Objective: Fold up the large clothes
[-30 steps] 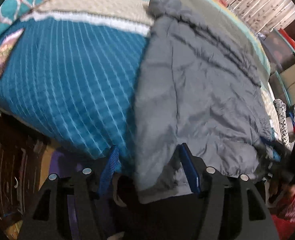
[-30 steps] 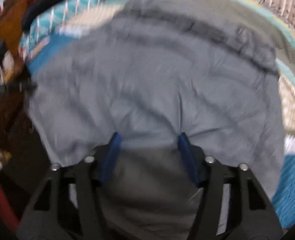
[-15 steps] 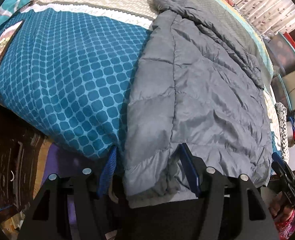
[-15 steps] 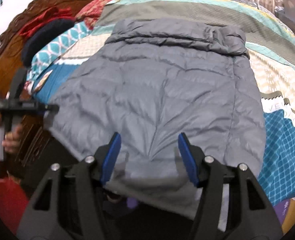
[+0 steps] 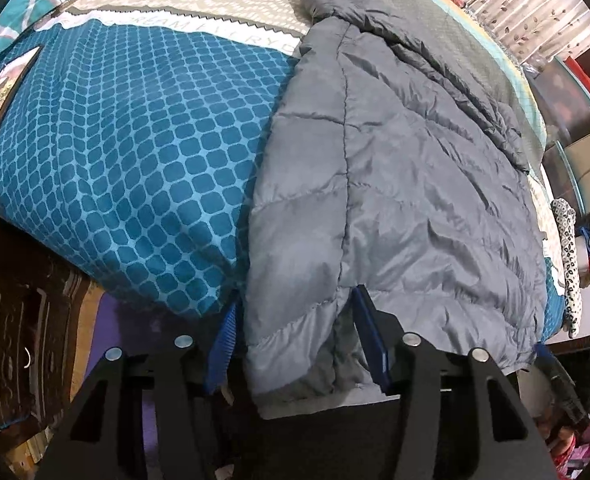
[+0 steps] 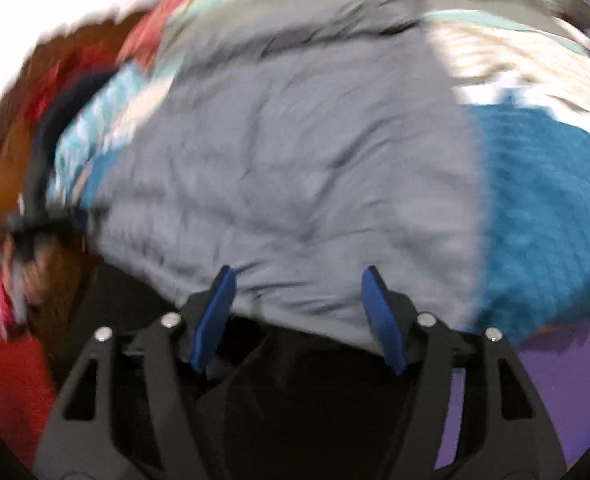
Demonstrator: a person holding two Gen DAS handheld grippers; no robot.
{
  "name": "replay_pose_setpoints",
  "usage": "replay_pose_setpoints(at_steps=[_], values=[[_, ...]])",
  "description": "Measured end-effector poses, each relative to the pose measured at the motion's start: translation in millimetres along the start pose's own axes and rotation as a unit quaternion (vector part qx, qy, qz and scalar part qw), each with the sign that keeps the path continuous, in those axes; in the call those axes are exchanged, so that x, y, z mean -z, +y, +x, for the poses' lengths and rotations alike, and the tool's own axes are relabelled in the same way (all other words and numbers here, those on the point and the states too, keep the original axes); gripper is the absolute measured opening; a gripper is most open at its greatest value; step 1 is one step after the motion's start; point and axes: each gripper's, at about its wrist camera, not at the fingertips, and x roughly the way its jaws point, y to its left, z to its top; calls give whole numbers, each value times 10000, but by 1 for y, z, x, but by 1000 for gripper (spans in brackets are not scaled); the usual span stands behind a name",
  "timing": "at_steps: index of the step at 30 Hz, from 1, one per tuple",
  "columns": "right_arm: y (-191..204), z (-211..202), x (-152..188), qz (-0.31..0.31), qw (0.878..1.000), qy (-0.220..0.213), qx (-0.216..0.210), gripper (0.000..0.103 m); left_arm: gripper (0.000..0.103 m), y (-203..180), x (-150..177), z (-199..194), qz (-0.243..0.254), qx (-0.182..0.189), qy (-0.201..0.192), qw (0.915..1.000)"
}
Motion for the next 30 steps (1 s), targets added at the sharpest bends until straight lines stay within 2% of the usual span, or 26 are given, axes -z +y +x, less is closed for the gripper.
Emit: replay_pose_setpoints(at_steps=[3, 5, 10, 15, 20, 26, 29, 30], values=[[-32, -21, 0, 566, 9970, -482, 211, 74, 63, -2, -3, 4, -18, -17, 60, 10000], [-48, -21, 0, 878, 9948, -465, 214, 74, 64, -3, -3, 6, -23, -31, 68, 10000], [-78, -9, 13, 1777, 9831, -356, -268, 74, 65, -6, -3, 7, -50, -21, 86, 9999], [-84, -12, 18, 1747, 9825, -396, -505, 74, 65, -2, 2, -1, -53, 50, 60, 10000], [-94, -20, 20, 1701, 9831, -422, -536, 74, 66, 2, 7, -6, -69, 74, 1, 9999], [-91, -15, 22, 1658, 9838, -241, -635, 74, 66, 7, 15, -2, -119, 184, 106, 9997], [-86, -9, 27, 1688, 9831, -102, -702, 66, 66, 5, 17, 2, -88, 198, 132, 9997], [-86, -5, 30, 1745, 9818, 18, -747, 59, 66, 5, 17, 3, -89, 204, 142, 9996]])
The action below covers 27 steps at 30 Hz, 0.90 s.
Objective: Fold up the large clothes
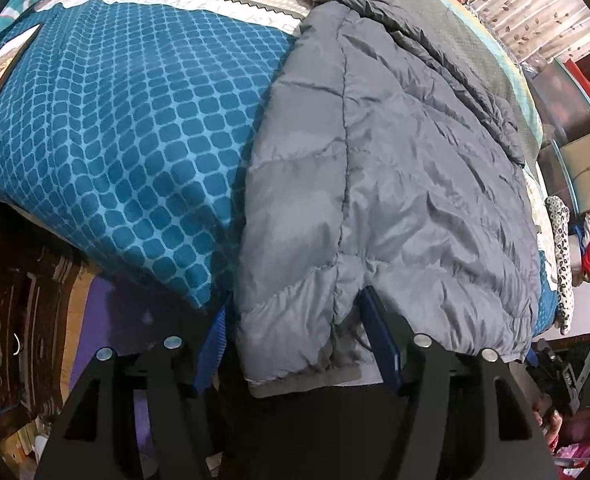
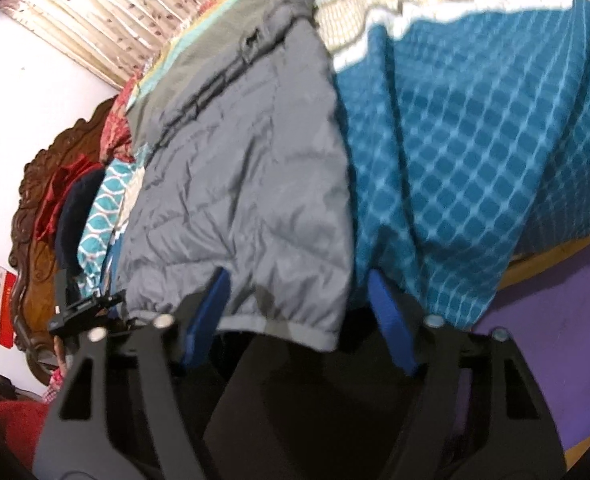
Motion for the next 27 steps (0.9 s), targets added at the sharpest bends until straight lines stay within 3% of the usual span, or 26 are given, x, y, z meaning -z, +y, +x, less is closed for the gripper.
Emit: replay_pose_setpoints(at_steps=[2, 5, 7, 10, 13, 19, 22, 27], values=[[-3, 6, 6, 143, 9996, 215, -87, 48, 66, -1, 0, 2, -3, 17, -17, 10000], [-7, 16, 18, 247, 9975, 604, -285, 4, 64, -4, 2, 3, 34, 48, -78, 10000], [-2, 12, 19, 246, 9970, 568, -463, 3, 46, -5, 3, 1, 47, 33, -122, 9999], [19, -12, 9, 49, 9963, 263, -818, 3, 28, -4, 2, -12, -85, 197, -272, 9994], [44, -33, -13, -184, 9934, -83, -1125, 3, 20, -5, -2, -28, -137, 505, -438, 9977], [77, -45, -56, -386, 9890, -566, -1311, 3, 20, 7, -18, -47, -719, 1291, -391, 9883], [83, -43, -69, -402, 9882, -649, -1329, 3, 20, 15, -20, -44, -906, 1352, -232, 9864], [87, -32, -67, -375, 9905, -542, -1211, 3, 23, 24, 4, -32, -1014, 1295, -35, 9864]])
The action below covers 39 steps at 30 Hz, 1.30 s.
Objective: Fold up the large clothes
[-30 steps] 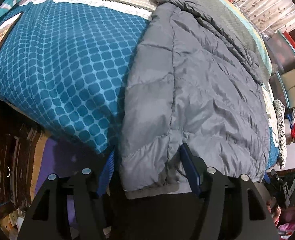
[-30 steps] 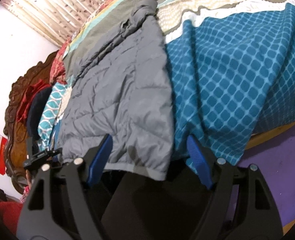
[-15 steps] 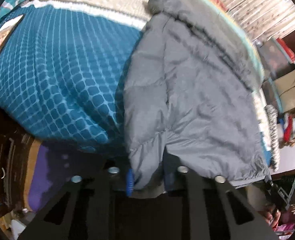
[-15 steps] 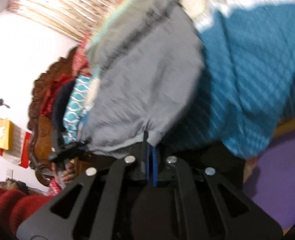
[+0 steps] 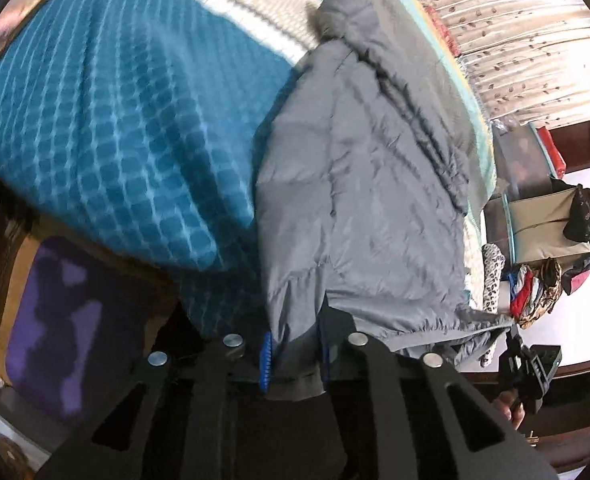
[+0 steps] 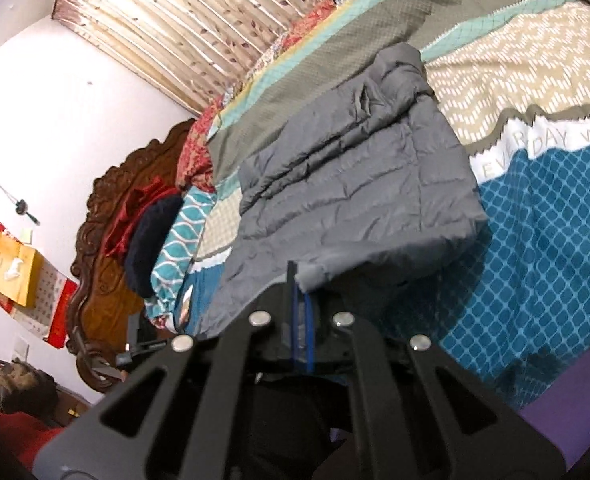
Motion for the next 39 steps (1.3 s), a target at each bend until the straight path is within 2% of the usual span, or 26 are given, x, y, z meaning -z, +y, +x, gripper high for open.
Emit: replay_pose_setpoints(at_steps=[5, 7, 12, 17, 20, 21, 24, 25, 27, 29, 30, 31, 35, 39], values=[[-10, 3, 0, 139, 9997, 106, 172, 3, 26, 11, 26, 8, -204, 58, 14, 9998], [-11, 6, 1, 126, 9995, 170, 240, 3, 26, 12, 39, 10, -108, -42, -22, 9999], [-10, 14, 2, 43, 9988, 322, 372, 3, 26, 25, 63, 19, -39, -306, 192, 9993], [-7, 18, 4, -16, 9983, 394, 435, 3, 26, 22, 71, -3, 84, -356, -88, 9993], [-7, 16, 4, -23, 9980, 405, 491, 3, 27, 6, 64, -17, 363, -570, -367, 9970], [-8, 16, 4, -18, 9978, 411, 518, 3, 30, -2, 60, -20, 466, -673, -489, 9954], [-9, 16, 4, -7, 9972, 441, 600, 3, 41, -25, 46, -28, 837, -1168, -958, 9850], [-9, 16, 4, -5, 9970, 457, 630, 3, 43, -35, 41, -27, 1014, -1430, -1095, 9784], [-9, 16, 3, -13, 9966, 478, 677, 3, 45, -51, 33, -23, 1280, -1710, -1267, 9687], [-6, 17, 2, -51, 9960, 501, 736, 3, 49, -67, 25, -10, 1555, -2193, -1404, 9529], [-5, 17, 1, -69, 9958, 509, 759, 3, 50, -70, 22, -1, 1663, -2405, -1412, 9458], [-3, 18, 0, -91, 9955, 518, 789, 3, 50, -68, 18, 4, 1725, -2475, -1358, 9437], [2, 19, -3, -162, 9943, 548, 900, 3, 50, -58, 18, 38, 1772, -2490, -731, 9493], [4, 21, -4, -181, 9933, 586, 983, 3, 50, -50, 33, 47, 1870, -2299, -436, 9541]])
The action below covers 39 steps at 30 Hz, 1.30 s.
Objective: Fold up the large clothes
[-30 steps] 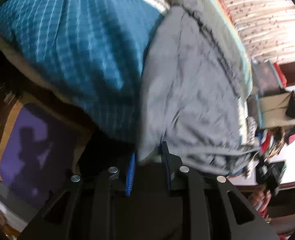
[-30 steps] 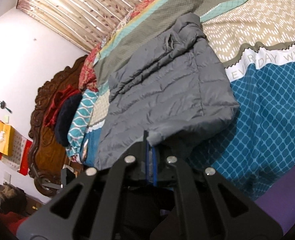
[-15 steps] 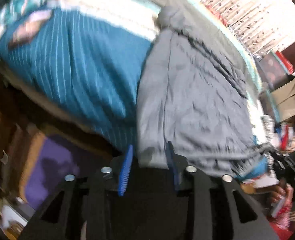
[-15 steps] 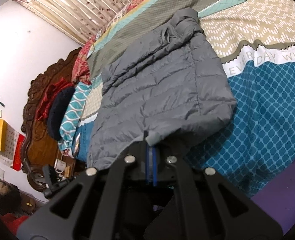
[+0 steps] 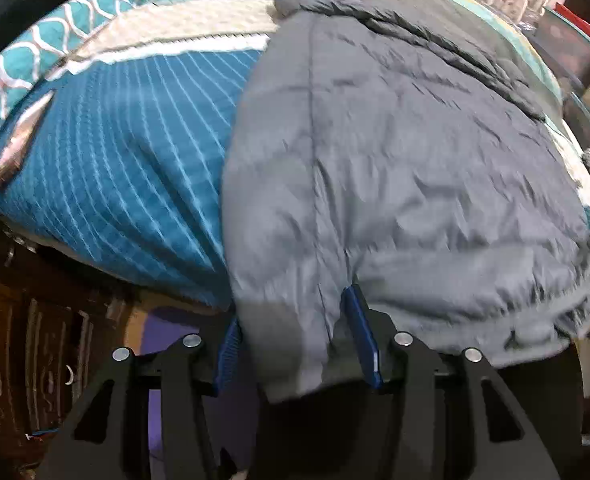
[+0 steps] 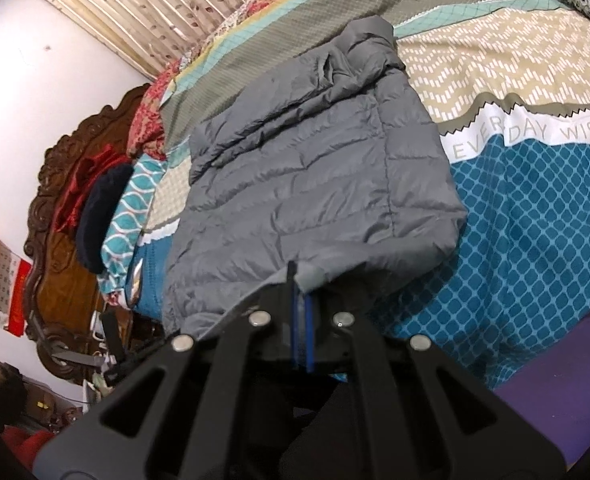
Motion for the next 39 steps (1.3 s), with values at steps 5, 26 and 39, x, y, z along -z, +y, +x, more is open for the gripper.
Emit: replay_pose_setpoints(at_steps=[5, 26, 39], values=[[0, 4, -2, 7, 10000, 50, 53, 3, 50, 6, 11, -8, -38, 376, 69, 9993], [0, 17, -9, -113, 9993, 345, 109, 3, 16, 13, 20, -18, -272, 874, 6, 9958], [-1, 23, -27, -146, 9994, 270, -172, 3, 14, 23, -14, -63, -873, 1700, -425, 9807]])
